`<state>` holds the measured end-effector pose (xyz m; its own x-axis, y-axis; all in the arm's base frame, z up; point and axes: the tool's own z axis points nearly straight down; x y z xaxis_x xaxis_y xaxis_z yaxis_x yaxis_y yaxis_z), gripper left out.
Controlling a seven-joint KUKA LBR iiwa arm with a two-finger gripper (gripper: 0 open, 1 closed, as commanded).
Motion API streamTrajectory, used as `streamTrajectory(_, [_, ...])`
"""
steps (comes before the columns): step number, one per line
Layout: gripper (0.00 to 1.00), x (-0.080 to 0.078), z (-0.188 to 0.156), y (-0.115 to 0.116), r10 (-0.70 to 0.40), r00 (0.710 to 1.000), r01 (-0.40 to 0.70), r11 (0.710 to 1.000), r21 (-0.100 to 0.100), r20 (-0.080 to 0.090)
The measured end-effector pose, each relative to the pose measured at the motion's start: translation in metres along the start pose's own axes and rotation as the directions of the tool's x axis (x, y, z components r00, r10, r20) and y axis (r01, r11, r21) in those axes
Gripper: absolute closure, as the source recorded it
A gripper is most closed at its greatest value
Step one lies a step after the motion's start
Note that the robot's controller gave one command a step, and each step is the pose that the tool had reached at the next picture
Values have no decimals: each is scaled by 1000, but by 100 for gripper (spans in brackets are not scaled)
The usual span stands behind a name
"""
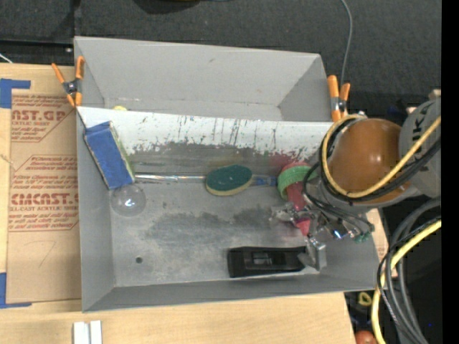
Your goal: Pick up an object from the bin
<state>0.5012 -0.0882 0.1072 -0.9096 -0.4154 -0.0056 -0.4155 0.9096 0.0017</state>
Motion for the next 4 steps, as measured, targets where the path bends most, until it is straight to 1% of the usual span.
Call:
streamTrajectory(1, [0,-25,19,17,-53,999,53,999,0,3])
streamTrajectory(2, [0,20,33,-14,-366,930,366,930,-2,4])
streamTrajectory(3, [100,-29,16,76,176,984,-176,984,0,10])
streamTrajectory(4, [100,-29,15,76,176,984,-176,984,0,10])
